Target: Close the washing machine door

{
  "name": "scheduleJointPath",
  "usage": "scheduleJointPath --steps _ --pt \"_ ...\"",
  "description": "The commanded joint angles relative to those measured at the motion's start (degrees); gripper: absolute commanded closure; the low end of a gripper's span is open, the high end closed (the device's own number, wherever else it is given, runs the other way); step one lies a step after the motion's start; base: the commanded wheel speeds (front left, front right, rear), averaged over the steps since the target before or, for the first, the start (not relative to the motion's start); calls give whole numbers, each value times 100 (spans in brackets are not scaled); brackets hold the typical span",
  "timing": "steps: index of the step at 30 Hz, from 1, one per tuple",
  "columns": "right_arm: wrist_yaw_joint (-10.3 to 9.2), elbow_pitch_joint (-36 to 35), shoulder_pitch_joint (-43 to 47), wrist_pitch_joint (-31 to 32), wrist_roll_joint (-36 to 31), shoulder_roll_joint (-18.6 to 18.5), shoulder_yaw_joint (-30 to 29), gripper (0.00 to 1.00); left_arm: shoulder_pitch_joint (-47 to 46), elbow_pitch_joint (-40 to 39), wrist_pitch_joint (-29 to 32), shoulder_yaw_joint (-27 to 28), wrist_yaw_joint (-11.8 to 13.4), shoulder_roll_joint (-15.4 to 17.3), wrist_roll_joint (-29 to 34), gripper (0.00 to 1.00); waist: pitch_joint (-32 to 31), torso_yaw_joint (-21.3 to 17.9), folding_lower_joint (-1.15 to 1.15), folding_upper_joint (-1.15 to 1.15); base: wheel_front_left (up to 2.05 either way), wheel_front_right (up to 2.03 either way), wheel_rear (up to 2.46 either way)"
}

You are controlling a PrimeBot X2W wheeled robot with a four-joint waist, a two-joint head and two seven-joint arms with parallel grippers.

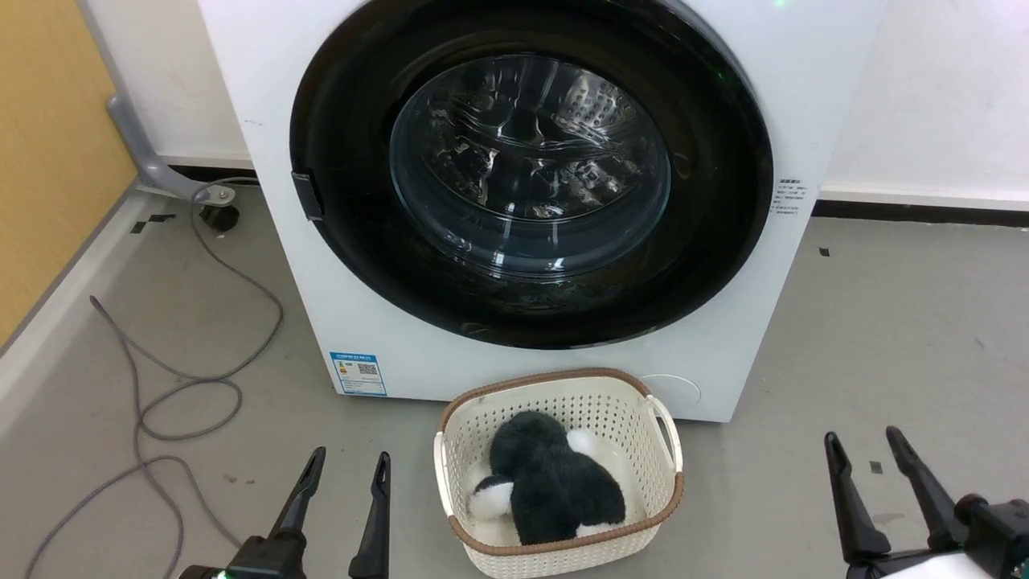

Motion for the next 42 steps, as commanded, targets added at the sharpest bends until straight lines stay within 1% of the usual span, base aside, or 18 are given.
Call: scheduleJointPath --steps 1,10,13,14,42 --pt "-4 -39 106 -38 -61 59 -16 0 63 24 -25 -21 -25 16 1 0 -3 14 0 0 0 0 0" --pt "-4 -37 178 -57 -145 111 -13 0 17 111 -25 1 1 -1 -40 0 -4 48 0 0 0 0 0" --pt "-4 -32 174 -81 -141 129 -20 0 33 164 -25 3 -47 -10 -184 0 3 48 0 0 0 0 0" --pt "0 -3 110 -54 -139 100 -17 100 -1 161 2 6 -24 -15 -190 100 3 48 0 0 0 0 0" --pt "-1 11 -41 121 -382 193 5 100 -139 87 294 106 29 -26 -57 100 64 -26 0 0 0 0 0"
